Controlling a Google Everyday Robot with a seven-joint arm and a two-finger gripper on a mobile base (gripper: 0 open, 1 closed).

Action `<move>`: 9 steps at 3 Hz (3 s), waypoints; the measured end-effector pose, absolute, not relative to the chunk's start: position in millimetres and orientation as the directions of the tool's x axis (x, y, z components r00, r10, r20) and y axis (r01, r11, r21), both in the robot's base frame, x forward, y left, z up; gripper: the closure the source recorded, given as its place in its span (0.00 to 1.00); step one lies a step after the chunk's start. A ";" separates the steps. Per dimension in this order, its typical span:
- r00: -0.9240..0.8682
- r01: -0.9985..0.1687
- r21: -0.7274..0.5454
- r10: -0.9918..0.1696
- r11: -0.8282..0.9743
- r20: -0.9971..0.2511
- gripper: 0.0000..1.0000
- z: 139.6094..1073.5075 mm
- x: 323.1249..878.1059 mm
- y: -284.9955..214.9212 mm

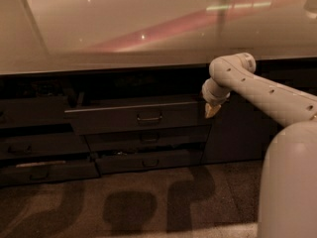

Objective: Open top drawer

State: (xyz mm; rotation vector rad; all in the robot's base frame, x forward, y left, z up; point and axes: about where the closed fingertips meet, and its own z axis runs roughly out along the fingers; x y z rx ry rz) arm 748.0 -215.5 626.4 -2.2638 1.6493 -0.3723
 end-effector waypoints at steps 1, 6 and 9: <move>0.300 -0.870 -0.402 -0.954 -0.285 0.026 1.00 629.3 746.9 -215.7; 0.312 -0.872 -0.388 -0.950 -0.299 0.030 1.00 626.9 724.7 -220.6; 0.316 -0.873 -0.383 -0.948 -0.303 0.031 1.00 628.1 716.1 -221.5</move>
Offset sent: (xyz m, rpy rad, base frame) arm -0.2476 -0.0563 -0.1700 -0.1355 0.1308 0.1404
